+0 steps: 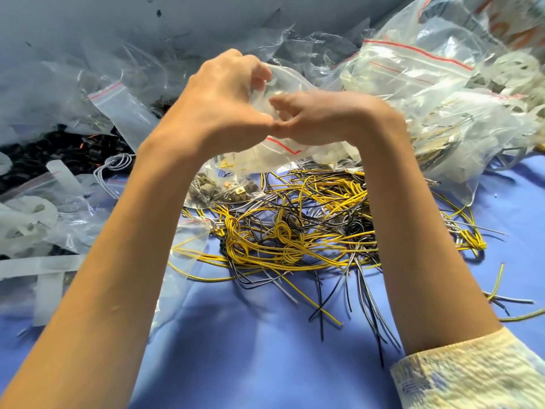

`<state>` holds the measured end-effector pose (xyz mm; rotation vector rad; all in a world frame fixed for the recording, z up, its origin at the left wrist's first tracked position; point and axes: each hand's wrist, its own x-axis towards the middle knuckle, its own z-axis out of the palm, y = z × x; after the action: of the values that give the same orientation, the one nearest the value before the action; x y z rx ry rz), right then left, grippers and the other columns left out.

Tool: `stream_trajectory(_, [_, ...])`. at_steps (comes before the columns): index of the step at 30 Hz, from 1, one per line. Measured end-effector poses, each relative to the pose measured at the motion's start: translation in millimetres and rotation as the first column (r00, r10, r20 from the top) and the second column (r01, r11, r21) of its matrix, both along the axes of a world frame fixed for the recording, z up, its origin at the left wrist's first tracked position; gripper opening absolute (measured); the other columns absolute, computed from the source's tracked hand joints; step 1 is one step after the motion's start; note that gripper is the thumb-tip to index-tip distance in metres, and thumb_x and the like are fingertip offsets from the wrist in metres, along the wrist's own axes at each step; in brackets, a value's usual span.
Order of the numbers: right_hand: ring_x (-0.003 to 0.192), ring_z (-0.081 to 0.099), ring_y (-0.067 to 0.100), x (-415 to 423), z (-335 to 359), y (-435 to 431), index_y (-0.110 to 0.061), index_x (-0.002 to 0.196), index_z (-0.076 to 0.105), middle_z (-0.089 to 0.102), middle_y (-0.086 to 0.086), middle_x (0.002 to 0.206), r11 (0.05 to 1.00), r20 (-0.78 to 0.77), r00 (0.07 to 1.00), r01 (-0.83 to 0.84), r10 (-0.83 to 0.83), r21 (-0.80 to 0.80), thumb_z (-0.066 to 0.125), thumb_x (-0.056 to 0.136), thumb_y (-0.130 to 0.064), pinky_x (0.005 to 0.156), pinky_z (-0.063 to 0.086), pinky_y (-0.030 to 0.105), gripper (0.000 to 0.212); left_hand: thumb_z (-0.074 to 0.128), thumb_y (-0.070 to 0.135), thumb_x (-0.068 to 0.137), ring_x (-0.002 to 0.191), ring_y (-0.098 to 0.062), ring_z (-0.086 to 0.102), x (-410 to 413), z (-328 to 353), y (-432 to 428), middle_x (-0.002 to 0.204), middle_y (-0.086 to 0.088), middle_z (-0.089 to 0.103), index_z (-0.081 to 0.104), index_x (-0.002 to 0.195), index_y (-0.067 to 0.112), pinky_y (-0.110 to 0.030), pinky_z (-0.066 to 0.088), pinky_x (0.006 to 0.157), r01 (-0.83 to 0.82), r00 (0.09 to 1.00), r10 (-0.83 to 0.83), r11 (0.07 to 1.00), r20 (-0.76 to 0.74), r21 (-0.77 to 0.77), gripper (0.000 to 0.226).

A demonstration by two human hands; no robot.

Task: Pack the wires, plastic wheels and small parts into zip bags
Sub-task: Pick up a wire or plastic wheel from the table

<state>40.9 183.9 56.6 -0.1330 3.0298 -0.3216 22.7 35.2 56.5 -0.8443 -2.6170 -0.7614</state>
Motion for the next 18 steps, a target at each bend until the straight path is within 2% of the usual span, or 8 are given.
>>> stream_trajectory(2, [0.129, 0.043, 0.018, -0.9, 0.1, 0.1, -0.027, 0.145, 0.031, 0.043, 0.001, 0.146, 1.0, 0.01, 1.0, 0.011, -0.012, 0.004, 0.042, 0.094, -0.054, 0.093, 0.033, 0.027, 0.059, 0.059, 0.02, 0.076, 0.085, -0.012, 0.045, 0.0, 0.8, -0.4, 0.111, 0.01, 0.052, 0.057, 0.125, 0.028, -0.016, 0.033, 0.077, -0.001, 1.0, 0.001, 1.0, -0.003, 0.023, 0.049])
stream_trajectory(5, [0.13, 0.043, 0.02, 0.0, 2.1, 0.3, -0.03, 0.148, 0.027, 0.044, 0.001, 0.146, 1.0, 0.04, 0.999, 0.012, -0.012, 0.02, 0.041, 0.092, -0.058, 0.1, 0.034, 0.031, 0.064, 0.057, 0.015, 0.074, 0.074, -0.007, 0.045, -0.6, 2.2, -2.5, 0.108, 0.01, 0.054, 0.06, 0.121, 0.029, -0.009, 0.033, 0.064, 0.002, 1.0, -0.001, 0.998, -0.004, 0.064, 0.048])
stream_trajectory(7, [0.132, 0.041, 0.019, 1.6, 3.6, -0.3, -0.028, 0.148, 0.027, 0.042, 0.001, 0.147, 1.0, 0.043, 0.999, 0.011, -0.012, 0.028, 0.039, 0.092, -0.059, 0.103, 0.033, 0.032, 0.065, 0.056, 0.014, 0.074, 0.074, -0.007, 0.044, -1.1, 2.5, -3.9, 0.107, 0.01, 0.054, 0.061, 0.121, 0.028, -0.005, 0.031, 0.061, -0.003, 1.0, 0.003, 0.997, -0.002, 0.077, 0.049])
stream_trajectory(11, [0.138, 0.034, 0.014, 4.7, 5.4, 1.1, -0.026, 0.15, 0.024, 0.034, -0.002, 0.153, 1.0, -0.02, 1.0, -0.018, 0.018, -0.007, 0.045, 0.091, -0.057, 0.111, 0.029, 0.029, 0.07, 0.055, 0.013, 0.074, 0.081, -0.012, 0.045, -0.5, 3.2, -5.2, 0.112, 0.009, 0.055, 0.06, 0.122, 0.027, -0.015, 0.033, 0.074, -0.023, 1.0, 0.023, 0.997, -0.008, 0.072, 0.051])
stream_trajectory(13, [0.136, 0.036, 0.01, 6.0, 7.3, 3.1, -0.027, 0.149, 0.025, 0.034, -0.005, 0.153, 0.996, -0.06, 0.998, -0.038, 0.033, -0.076, 0.054, 0.09, -0.051, 0.107, 0.031, 0.025, 0.07, 0.053, 0.02, 0.068, 0.081, -0.012, 0.046, 0.0, 3.7, -5.4, 0.114, 0.009, 0.056, 0.059, 0.122, 0.027, -0.018, 0.034, 0.077, -0.027, 1.0, 0.027, 0.997, -0.002, 0.068, 0.055])
stream_trajectory(15, [0.129, 0.045, 0.007, 6.5, 8.5, 5.9, -0.03, 0.145, 0.035, 0.043, -0.007, 0.146, 0.985, -0.101, 0.994, -0.058, 0.042, -0.161, 0.06, 0.09, -0.041, 0.099, 0.038, 0.022, 0.062, 0.048, 0.026, 0.062, 0.082, -0.013, 0.047, -0.3, 4.0, -6.9, 0.112, 0.01, 0.056, 0.059, 0.122, 0.028, -0.019, 0.035, 0.078, -0.038, 0.999, 0.038, 0.997, 0.008, 0.071, 0.06])
stream_trajectory(18, [0.11, 0.059, 0.006, 5.7, 8.2, 9.6, -0.031, 0.129, 0.056, 0.062, -0.009, 0.124, 0.965, -0.18, 0.983, -0.089, 0.045, -0.245, 0.062, 0.09, -0.031, 0.083, 0.044, 0.02, 0.04, 0.05, 0.024, 0.065, 0.085, -0.014, 0.047, -3.3, 2.9, -9.3, 0.113, 0.008, 0.057, 0.059, 0.121, 0.027, -0.021, 0.036, 0.08, -0.059, 0.998, 0.058, 0.995, 0.014, 0.078, 0.057])
